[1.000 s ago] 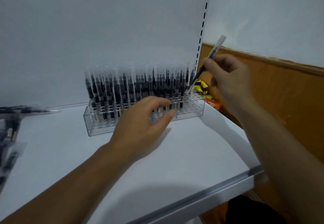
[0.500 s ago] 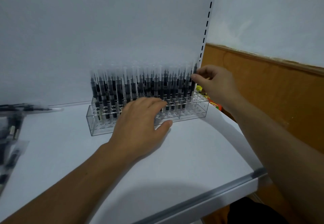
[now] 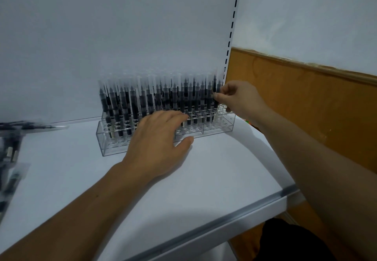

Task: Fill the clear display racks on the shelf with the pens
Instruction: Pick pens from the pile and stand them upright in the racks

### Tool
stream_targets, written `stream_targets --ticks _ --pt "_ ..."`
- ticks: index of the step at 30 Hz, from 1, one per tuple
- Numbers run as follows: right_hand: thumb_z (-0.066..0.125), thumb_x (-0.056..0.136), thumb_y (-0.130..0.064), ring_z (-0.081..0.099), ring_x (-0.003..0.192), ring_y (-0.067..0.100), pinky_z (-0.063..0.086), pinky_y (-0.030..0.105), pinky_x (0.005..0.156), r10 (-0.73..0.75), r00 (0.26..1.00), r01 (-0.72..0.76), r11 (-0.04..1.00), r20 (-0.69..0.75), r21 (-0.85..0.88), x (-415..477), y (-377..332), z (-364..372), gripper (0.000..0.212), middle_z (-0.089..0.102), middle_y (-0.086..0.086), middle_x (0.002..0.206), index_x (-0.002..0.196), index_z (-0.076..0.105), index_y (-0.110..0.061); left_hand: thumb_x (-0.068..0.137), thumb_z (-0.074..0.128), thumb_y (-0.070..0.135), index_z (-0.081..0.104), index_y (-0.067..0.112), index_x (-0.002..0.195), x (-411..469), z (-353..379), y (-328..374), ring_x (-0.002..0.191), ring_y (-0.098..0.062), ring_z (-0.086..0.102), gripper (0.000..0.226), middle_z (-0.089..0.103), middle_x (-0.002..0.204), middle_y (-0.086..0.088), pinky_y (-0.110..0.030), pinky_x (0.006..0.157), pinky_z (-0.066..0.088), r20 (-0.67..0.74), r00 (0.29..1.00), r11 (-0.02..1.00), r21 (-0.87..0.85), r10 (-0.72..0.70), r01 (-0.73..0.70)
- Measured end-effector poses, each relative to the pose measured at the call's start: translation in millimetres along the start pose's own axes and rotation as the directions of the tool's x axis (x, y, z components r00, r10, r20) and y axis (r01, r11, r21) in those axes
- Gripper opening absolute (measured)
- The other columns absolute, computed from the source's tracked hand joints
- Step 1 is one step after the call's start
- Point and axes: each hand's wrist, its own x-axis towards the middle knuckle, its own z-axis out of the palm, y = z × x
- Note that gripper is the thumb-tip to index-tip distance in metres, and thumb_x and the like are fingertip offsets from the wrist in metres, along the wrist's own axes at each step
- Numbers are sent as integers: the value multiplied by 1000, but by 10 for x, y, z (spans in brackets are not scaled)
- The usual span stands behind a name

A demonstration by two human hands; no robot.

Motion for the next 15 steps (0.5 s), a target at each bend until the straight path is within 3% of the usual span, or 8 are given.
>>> stream_targets --ticks 4,8,11,15 --pt "68 89 -38 59 69 15 53 36 67 3 998 0 999 60 -52 -3 -21 -5 23 63 -1 77 79 62 -19 91 49 55 41 34 143 6 3 -13 136 -8 29 57 40 147 16 -33 112 16 12 1000 1000 9 4 -4" --pt "67 89 -43 60 75 16 50 33 69 12 998 -6 994 54 -108 -32 -75 -68 26 65 -1 82 86 67 -17 92 50 54 41 34 144 19 -48 -5 136 -9 30 56 40 147 15 -35 113 16 43 999 1000 -9 1 0" --pt "63 89 -52 62 81 11 53 30 69 23 999 -17 989 41 -146 -152 -124 -116 33 65 -7 93 102 69 -22 93 51 51 42 34 143 -10 -100 10 136 -7 29 54 40 147 16 -34 114 17 55 998 999 -53 -2 5" --pt "59 93 -47 57 79 1 47 24 65 -54 998 49 990 -34 -130 -370 -264 -127 26 65 -14 90 102 70 -25 93 55 46 52 34 134 -56 -285 35 128 -5 40 43 51 136 16 -31 109 29 -40 997 989 -135 -61 55"
